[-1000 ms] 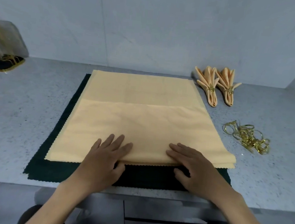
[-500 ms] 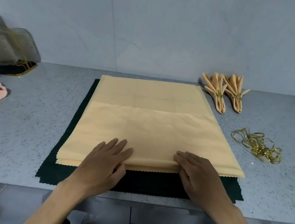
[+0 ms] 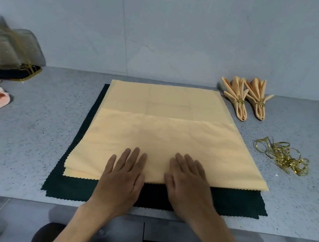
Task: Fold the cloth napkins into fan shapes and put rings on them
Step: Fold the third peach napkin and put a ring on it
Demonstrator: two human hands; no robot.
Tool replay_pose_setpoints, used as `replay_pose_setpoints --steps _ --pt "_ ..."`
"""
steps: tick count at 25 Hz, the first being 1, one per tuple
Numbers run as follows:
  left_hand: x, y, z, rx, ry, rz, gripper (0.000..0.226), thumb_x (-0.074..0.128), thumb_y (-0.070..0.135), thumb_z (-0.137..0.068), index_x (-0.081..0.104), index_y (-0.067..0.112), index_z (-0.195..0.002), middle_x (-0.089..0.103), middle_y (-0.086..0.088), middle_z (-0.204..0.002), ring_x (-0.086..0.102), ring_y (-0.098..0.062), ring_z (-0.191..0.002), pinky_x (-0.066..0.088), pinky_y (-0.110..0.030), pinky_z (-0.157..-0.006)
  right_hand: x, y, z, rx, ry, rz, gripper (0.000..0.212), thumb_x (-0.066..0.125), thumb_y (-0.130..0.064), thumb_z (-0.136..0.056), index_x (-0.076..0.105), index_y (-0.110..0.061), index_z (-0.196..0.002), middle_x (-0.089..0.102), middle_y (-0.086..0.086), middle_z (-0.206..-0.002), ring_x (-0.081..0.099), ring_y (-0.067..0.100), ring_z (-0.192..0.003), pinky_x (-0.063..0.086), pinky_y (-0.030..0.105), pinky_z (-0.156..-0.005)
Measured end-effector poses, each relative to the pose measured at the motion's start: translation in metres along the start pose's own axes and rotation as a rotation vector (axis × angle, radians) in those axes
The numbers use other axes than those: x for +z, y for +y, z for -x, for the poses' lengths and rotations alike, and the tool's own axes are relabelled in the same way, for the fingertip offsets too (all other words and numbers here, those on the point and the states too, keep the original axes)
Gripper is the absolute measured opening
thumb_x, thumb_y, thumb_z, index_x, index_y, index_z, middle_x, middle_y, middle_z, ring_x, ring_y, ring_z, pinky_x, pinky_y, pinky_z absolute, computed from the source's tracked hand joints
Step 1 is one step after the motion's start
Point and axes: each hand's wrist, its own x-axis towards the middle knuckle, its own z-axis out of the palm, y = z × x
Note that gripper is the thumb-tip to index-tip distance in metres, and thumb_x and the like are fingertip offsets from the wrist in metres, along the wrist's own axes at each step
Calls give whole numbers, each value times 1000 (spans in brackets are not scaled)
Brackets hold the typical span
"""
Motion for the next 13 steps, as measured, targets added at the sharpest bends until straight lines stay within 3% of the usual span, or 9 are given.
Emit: replay_pose_setpoints --steps 2,4,6,9,13 --pt "-1 3 -1 -40 21 48 84 -20 62 -89 16 28 -157 7 4 -163 2 -21 -151 -1 -38 -119 6 -20 -7 -11 -63 -46 69 -1 -49 -97 -1 -15 -157 -8 3 -165 -11 20 -151 -10 37 -120" --pt "-2 5 0 -120 -12 42 98 -42 67 -66 -11 35 -154 -21 11 -158 -22 -17 -147 -11 -41 -119 7 -24 -9 -2 -83 -53 67 0 -52 -98 -12 -19 -155 -19 0 -162 -20 17 -149 -14 38 -120" --pt "-8 4 1 -170 -41 16 86 -34 66 -70 -20 39 -151 -29 13 -156 -27 -18 -146 -12 -44 -119 7 -7 -6 32 -89 -28 64 1 -53 -101 -17 -24 -154 -25 -5 -160 -23 15 -148 -14 38 -121" --pt "-13 -9 4 -256 -69 24 60 -6 55 -95 -21 40 -151 -28 10 -159 -28 -19 -146 -11 -46 -120 1 49 9 178 -69 41 63 -5 -54 -98 -15 -29 -155 -23 -7 -161 -21 15 -149 -10 37 -121" --pt "-12 -28 15 -404 -61 27 58 4 49 -101 -20 38 -152 -24 -1 -162 -24 -28 -147 -9 -46 -121 -10 108 35 391 -83 58 63 0 -51 -99 -10 -29 -156 -16 -3 -164 -14 18 -151 -4 38 -123"
